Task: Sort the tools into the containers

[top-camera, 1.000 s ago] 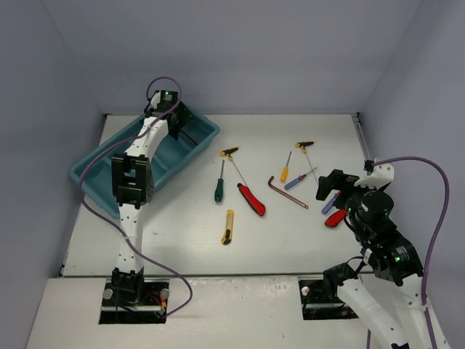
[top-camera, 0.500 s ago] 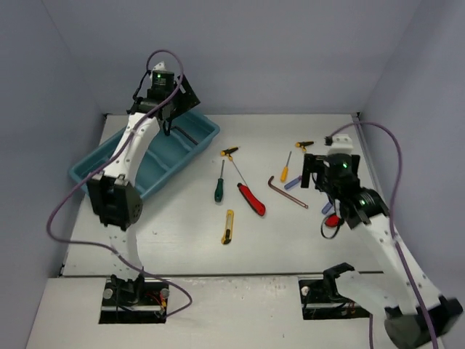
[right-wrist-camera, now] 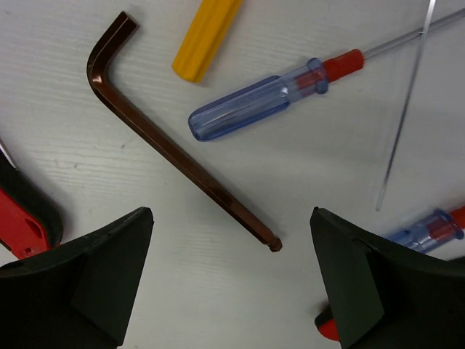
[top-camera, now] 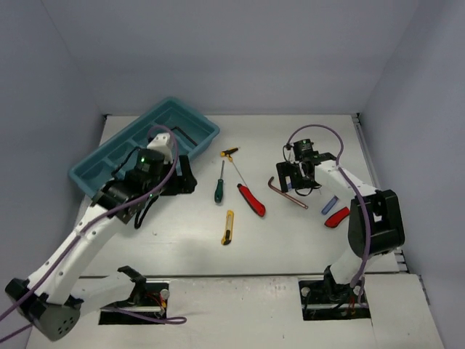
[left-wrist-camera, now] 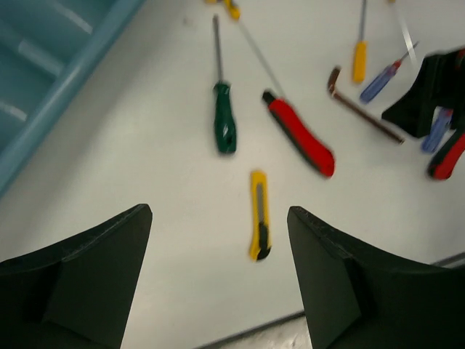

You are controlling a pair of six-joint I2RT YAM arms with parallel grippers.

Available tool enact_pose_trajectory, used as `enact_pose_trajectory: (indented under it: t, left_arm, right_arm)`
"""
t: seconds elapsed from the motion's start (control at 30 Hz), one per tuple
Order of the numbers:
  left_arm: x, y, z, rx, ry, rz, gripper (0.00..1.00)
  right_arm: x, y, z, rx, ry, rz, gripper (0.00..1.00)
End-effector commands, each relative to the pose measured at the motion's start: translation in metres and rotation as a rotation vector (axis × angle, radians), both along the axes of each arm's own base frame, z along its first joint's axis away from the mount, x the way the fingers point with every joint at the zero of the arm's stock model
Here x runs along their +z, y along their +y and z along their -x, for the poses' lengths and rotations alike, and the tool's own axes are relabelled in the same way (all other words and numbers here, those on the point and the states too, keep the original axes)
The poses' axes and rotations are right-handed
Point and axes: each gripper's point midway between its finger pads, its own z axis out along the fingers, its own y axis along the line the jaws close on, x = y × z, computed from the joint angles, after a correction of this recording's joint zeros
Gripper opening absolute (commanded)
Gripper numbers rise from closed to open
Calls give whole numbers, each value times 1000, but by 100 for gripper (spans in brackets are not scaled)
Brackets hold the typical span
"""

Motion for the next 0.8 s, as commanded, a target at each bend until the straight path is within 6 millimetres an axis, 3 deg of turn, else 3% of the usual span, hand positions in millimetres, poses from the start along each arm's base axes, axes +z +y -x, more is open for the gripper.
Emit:
enact_pose_trajectory:
  t: [0.0,0.1,0.23,0.37,0.6,0.77]
  left_arm:
    - [31,27,36,43,-111,66,73]
    - [43,42,52,69,-157,87,73]
    - [51,45,59,61,-170,89,73]
    - [49,44,60,42,-151,71,73]
    - [40,37,55,20,-104,50,73]
    - [39,30,51,-3,-86,45,73]
  right_arm:
    - [-5,8,-13,62,6,-27,85]
    - [-25,9,-10,58,57,-28,81]
    - [-45,6,-4,46,87,-17,80]
    - [-53,15,-1,30,110,-64,76]
    - [-68,31,13,15,173,-120,61]
    - [-78,46,32,11,225,-139,40]
